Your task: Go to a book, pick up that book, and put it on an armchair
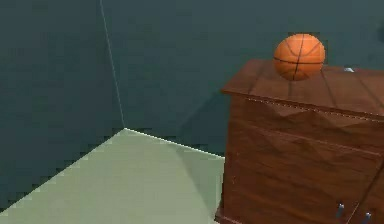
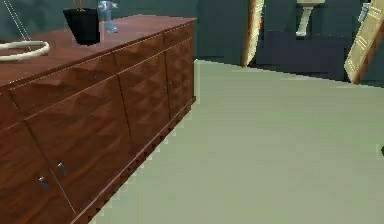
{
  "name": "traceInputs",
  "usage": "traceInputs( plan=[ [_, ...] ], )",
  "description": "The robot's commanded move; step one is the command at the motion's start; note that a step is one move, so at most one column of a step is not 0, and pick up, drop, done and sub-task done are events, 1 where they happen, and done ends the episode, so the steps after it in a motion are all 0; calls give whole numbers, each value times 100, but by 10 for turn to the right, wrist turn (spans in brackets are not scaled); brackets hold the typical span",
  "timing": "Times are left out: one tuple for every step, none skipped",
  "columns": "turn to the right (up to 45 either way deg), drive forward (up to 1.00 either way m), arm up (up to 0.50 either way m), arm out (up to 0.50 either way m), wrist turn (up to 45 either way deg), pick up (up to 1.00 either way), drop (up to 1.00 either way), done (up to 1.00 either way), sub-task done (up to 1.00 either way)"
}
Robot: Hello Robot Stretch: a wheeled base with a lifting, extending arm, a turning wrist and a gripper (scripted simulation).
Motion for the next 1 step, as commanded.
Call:
traceInputs(
  plan=[
    [270, 0, 0, 0, 0, 0, 0, 0, 0]
  ],
)
